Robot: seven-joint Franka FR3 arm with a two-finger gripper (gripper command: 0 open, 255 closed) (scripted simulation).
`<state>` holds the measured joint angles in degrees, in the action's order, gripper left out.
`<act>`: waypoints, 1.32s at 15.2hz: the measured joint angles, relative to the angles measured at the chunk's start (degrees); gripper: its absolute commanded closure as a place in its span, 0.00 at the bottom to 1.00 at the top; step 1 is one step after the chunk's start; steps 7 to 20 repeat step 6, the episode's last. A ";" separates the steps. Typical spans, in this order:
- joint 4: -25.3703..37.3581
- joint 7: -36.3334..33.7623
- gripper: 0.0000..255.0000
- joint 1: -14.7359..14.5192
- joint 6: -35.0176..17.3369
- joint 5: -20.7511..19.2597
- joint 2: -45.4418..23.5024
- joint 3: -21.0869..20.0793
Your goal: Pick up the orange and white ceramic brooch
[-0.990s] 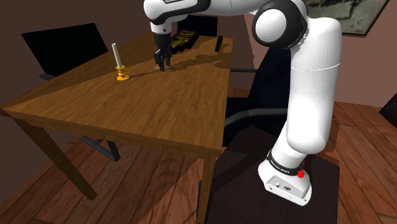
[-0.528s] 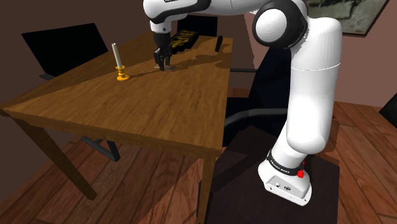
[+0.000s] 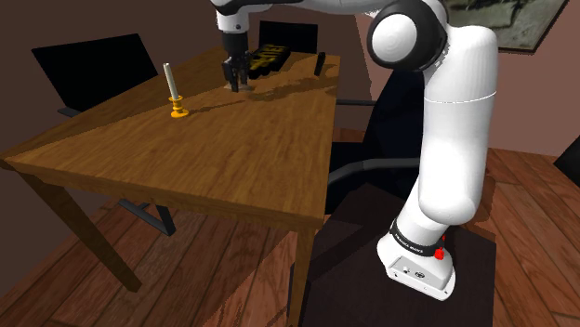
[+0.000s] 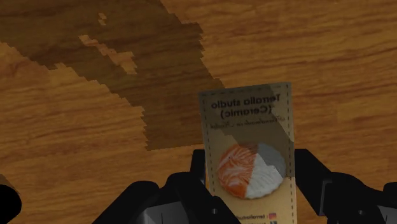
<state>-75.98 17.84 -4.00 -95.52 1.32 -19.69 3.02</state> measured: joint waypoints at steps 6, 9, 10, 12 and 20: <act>5.87 0.00 1.00 0.11 4.83 0.05 -1.02 0.02; 5.87 0.00 1.00 0.11 4.83 0.05 -1.02 0.02; 5.87 0.00 1.00 0.11 4.83 0.05 -1.02 0.02; 5.87 0.00 1.00 0.11 4.83 0.05 -1.02 0.02; 5.87 0.00 1.00 0.11 4.83 0.05 -1.02 0.02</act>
